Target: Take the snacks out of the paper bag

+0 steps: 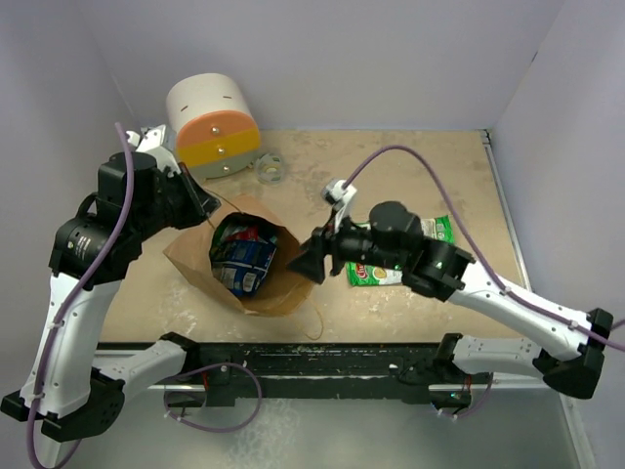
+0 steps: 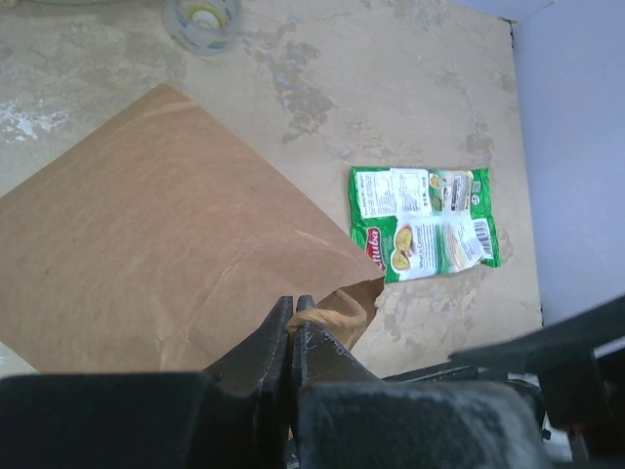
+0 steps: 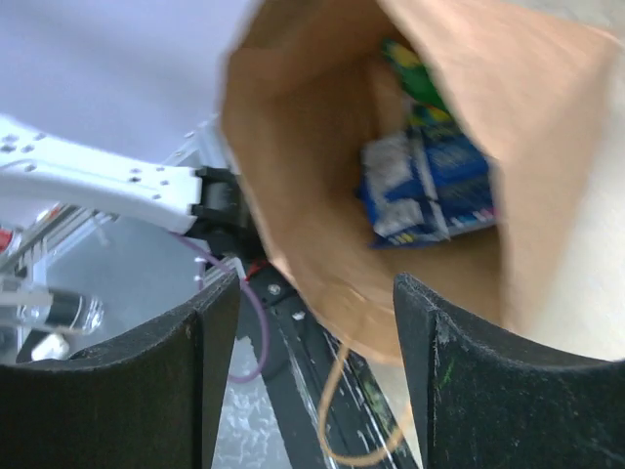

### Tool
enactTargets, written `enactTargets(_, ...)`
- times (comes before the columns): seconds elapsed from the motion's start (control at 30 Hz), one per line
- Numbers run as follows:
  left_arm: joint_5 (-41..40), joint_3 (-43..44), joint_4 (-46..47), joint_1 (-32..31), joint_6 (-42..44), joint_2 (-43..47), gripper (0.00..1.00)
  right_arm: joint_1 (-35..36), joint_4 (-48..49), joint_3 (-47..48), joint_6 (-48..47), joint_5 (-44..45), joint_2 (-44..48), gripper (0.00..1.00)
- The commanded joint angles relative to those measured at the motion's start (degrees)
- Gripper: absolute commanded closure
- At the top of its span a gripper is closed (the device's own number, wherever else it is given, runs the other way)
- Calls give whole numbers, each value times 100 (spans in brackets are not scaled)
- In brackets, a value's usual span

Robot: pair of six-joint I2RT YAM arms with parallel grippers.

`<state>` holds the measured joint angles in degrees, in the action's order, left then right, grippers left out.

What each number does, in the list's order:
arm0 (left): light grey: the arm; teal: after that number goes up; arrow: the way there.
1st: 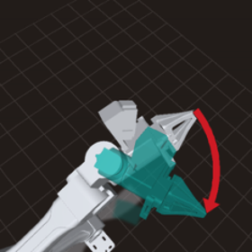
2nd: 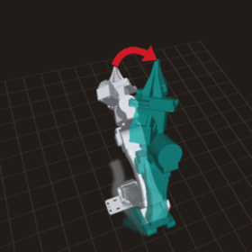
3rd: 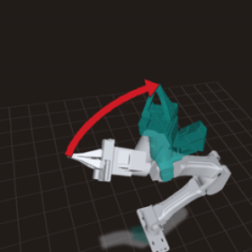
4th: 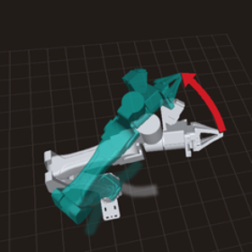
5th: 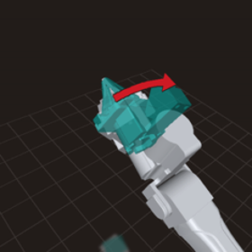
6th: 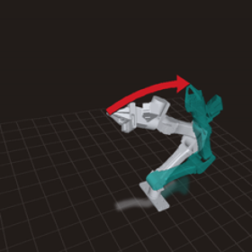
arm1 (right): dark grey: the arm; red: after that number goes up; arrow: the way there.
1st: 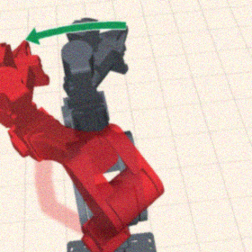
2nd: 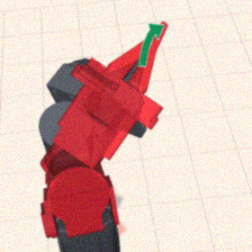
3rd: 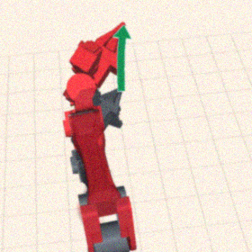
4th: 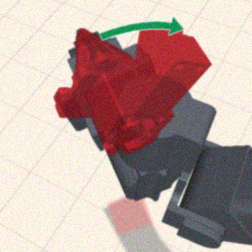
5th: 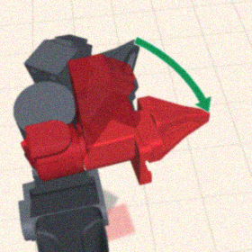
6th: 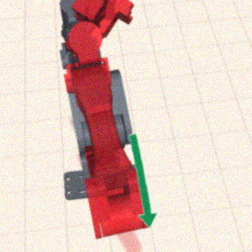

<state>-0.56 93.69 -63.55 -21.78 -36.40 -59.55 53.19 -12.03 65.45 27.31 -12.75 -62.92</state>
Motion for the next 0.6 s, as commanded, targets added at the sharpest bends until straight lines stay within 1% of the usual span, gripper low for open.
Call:
enactTargets(0.0, 212, -110, 184, 3, -61, 247, 100, 1137, 1718, -14, -982, 1004, -461, 34)
enactTargets(0.07, 373, -193, 263, 6, -132, 303, 100, 1341, 2088, -8, -1632, 920, -836, 33)
enactTargets(0.13, 575, -238, 279, 0, -205, 311, 100, 1399, 2353, 7, -2427, 907, -1116, 33)
enactTargets(0.23, 720, -304, 281, 0, -380, 366, 100, 1414, 2583, 47, -3312, 1274, -1456, 32)
enactTargets(0.3, 689, -331, 342, 5, -404, 403, 100, 1436, 2752, -19, -3924, 1318, -1664, 32)
enactTargets(0.43, 703, -268, 380, 3, -411, 335, 100, 1441, 3266, -263, -4646, 1806, -1880, 30)
enactTargets(0.5, 704, -238, 391, 6, -400, 326, 100, 1440, 3287, -278, -5180, 1895, -2024, 30)
enactTargets(0.57, 629, -235, 453, 6, -366, 374, 100, 1436, 3256, -318, -5368, 2106, -2183, 30)
